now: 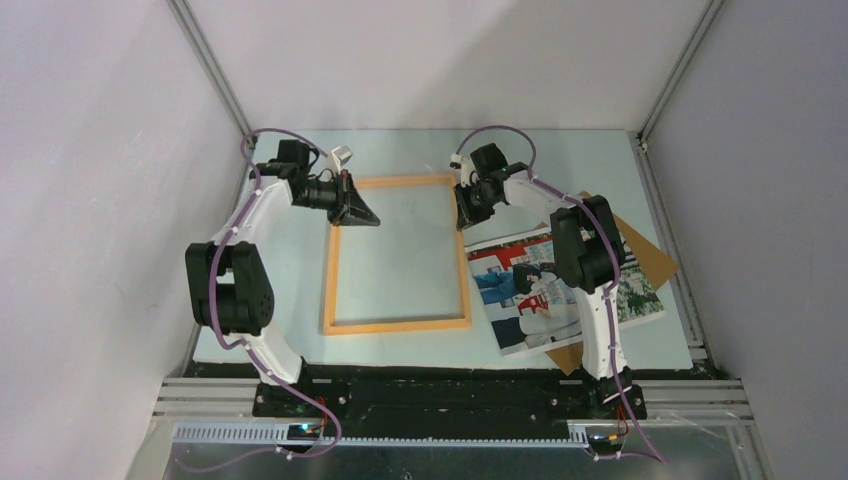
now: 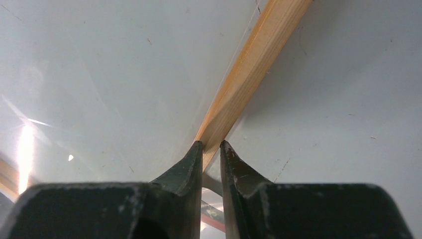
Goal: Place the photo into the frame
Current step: Place the photo frame item in the photo frame.
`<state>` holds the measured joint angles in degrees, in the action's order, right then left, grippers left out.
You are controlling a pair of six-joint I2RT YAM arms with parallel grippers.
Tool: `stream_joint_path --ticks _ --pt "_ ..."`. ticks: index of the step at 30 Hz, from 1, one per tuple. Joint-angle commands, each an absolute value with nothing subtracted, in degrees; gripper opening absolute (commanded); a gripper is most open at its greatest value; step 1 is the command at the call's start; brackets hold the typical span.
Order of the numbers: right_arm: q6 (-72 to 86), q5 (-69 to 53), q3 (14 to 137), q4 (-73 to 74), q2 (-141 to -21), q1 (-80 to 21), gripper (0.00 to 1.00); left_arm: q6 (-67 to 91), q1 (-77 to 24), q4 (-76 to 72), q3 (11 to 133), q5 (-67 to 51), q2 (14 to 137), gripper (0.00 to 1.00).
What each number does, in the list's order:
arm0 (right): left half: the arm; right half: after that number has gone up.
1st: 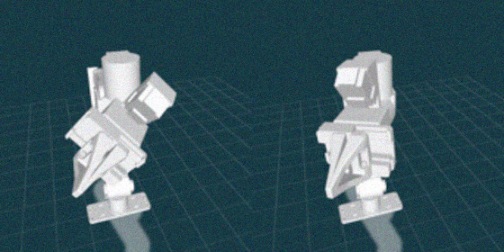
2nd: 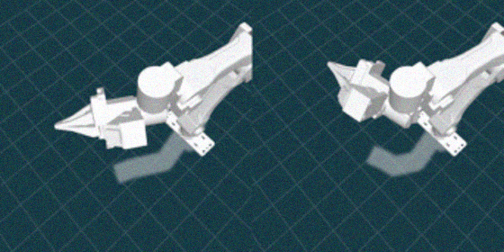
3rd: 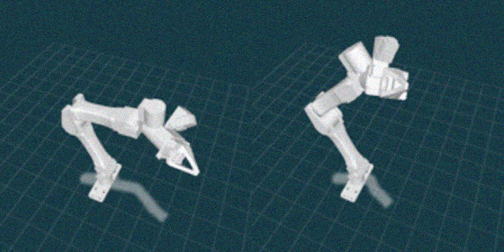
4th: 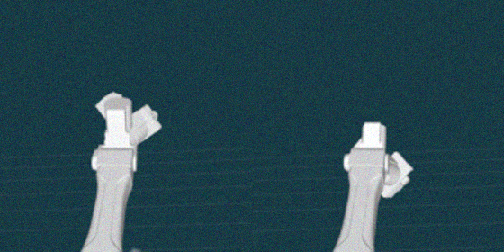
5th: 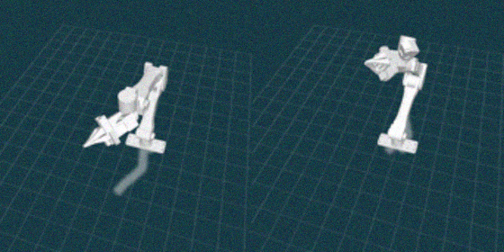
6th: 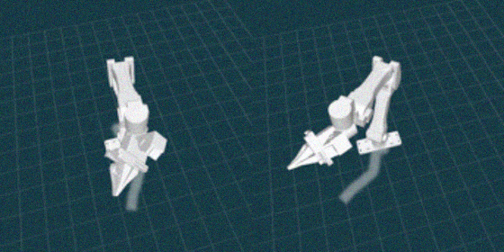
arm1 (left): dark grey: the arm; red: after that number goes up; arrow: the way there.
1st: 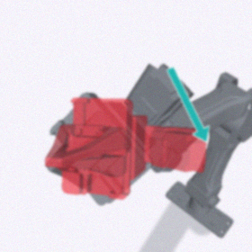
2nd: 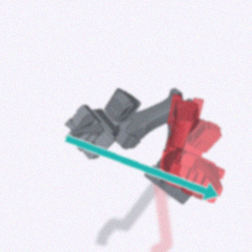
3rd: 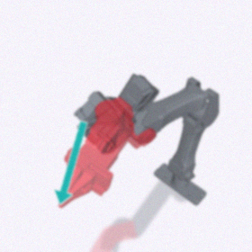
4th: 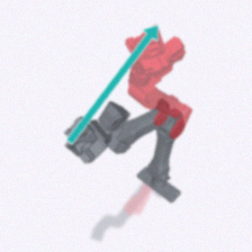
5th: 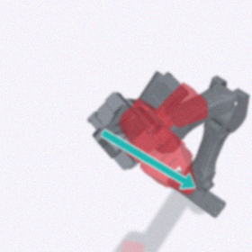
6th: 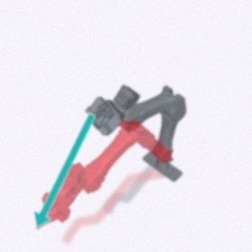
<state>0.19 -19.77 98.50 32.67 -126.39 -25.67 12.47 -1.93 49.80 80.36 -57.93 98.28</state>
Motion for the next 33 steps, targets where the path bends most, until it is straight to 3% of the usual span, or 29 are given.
stream_joint_path --ticks 1,33 --pt "-2.02 -17.75 97.22 33.40 -126.91 -27.33 0.20 8.85 -2.85 51.43 80.04 -56.22 98.17 0.00" --pt "-1.93 -17.93 97.60 33.39 -127.69 -27.40 0.20 4.30 -2.84 52.77 82.14 -53.32 102.16 0.00"
